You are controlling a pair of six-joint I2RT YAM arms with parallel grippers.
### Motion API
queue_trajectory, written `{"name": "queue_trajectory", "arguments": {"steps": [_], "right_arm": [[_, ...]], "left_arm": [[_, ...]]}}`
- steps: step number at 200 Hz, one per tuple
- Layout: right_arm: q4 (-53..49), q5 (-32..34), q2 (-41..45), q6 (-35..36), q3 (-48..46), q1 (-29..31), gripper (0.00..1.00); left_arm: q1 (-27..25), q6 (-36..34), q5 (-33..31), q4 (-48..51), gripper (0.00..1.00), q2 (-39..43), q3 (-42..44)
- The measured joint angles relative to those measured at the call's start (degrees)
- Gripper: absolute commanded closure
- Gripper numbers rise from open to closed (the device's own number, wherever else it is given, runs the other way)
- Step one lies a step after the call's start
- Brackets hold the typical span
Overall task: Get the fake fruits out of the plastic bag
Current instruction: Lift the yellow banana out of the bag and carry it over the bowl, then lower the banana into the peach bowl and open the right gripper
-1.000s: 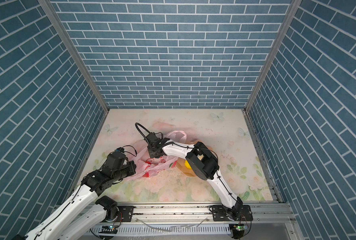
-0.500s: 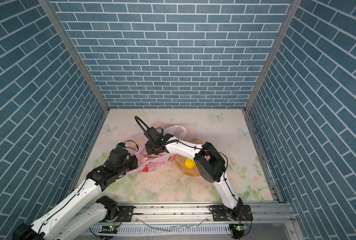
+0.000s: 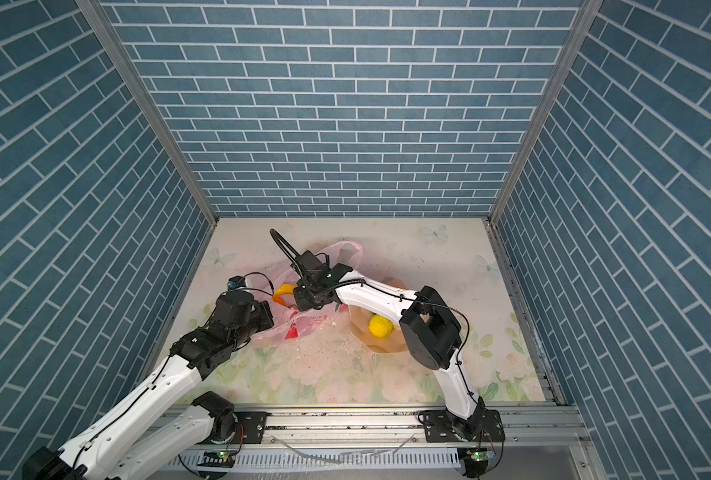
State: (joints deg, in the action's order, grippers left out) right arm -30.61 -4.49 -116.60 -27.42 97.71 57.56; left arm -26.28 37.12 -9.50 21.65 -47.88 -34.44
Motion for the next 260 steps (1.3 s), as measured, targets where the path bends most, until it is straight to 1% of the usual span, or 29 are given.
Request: {"name": "queue_trajectory", "arguments": {"steps": [39, 81, 132, 160, 206, 260], "right_arm": [[-3.63, 3.89, 4.74, 1.42, -1.51, -0.33, 0.96], [-6.82, 8.0, 7.89, 1.99, -3.56, -1.16, 0.97], [-9.51, 12.26, 11.32, 1.88, -6.38, -3.39, 0.97], [-10.21, 14.27, 13.66, 1.42, -8.02, -4.24, 0.97], [-10.91, 17.79, 18.95, -1.22, -12.79, -5.09, 0.97], [-10.64, 22.6, 26.71, -5.64, -18.38, -6.84, 0.97]], "left_arm": [[0.0, -1.2, -1.55, -0.83, 1.0, -0.74, -1.25], [0.35, -2.49, -2.38, -1.03, 1.0, -1.11, -1.95], [2.6, -3.96, -2.36, -0.98, 1.0, -0.74, -2.73], [4.66, -4.92, -0.98, -0.9, 1.0, -0.2, -3.45], [8.0, -7.43, 3.82, -0.02, 1.0, -0.96, -7.04], [8.85, -8.68, 6.95, 0.09, 1.0, -3.43, -7.69]]}}
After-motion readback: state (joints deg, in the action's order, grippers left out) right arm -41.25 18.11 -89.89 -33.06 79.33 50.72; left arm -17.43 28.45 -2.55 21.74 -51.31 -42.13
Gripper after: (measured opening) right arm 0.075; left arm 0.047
